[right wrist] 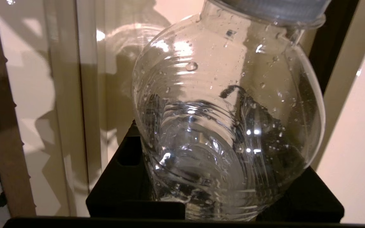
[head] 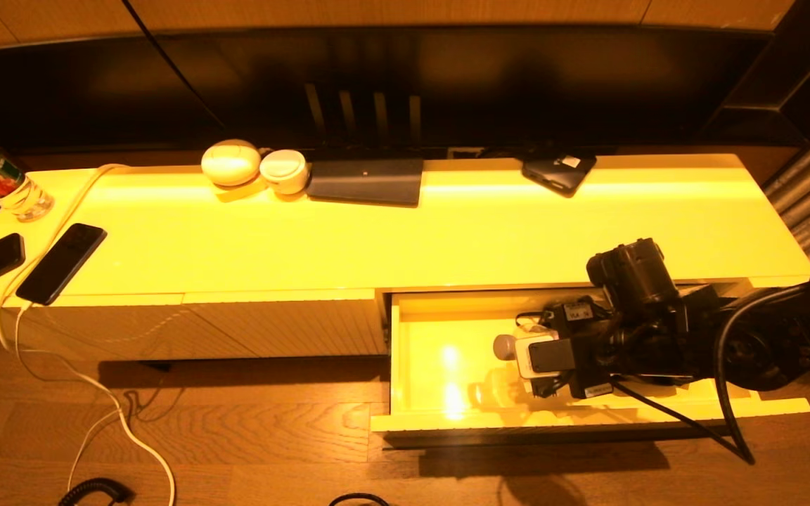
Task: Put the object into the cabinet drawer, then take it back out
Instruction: Put the mineral water in the drawer
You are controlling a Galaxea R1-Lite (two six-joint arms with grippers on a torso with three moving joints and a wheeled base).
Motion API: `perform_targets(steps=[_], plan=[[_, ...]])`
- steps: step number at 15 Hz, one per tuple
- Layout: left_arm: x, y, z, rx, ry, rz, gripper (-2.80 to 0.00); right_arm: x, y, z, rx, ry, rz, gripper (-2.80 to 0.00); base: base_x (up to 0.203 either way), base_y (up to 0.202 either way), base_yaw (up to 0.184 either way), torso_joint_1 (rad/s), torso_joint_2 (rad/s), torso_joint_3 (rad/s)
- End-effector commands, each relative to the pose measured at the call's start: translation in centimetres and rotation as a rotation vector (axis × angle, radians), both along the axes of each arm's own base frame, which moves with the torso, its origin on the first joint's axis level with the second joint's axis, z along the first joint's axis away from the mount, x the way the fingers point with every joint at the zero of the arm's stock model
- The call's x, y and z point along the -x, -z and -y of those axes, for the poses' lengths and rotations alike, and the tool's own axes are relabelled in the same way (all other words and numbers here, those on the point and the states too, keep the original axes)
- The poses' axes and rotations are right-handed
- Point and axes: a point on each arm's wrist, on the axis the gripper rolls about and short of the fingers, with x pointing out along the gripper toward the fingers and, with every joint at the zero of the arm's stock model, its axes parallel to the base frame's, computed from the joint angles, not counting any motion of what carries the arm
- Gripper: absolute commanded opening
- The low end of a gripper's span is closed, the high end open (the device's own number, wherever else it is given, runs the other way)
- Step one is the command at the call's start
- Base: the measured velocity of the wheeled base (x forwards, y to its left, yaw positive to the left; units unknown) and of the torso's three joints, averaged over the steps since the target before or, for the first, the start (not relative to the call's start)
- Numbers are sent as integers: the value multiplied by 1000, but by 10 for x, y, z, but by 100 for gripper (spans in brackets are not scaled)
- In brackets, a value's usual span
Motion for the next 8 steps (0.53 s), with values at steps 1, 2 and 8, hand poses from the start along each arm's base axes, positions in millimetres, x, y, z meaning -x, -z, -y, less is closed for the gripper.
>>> perform_targets(steps=[1, 2, 8], plan=[[0, 1, 0, 0, 0, -1, -280, -8, 11, -4, 37, -14, -44, -280, 0, 0, 0, 0, 0, 0], [0, 0, 0, 0, 0, -1, -280, -11, 14, -5, 49, -16, -63, -280, 0, 0, 0, 0, 0, 0], [0, 0, 0, 0, 0, -1, -280, -28, 21, -26, 30, -31, -35, -280, 0, 0, 0, 0, 0, 0]])
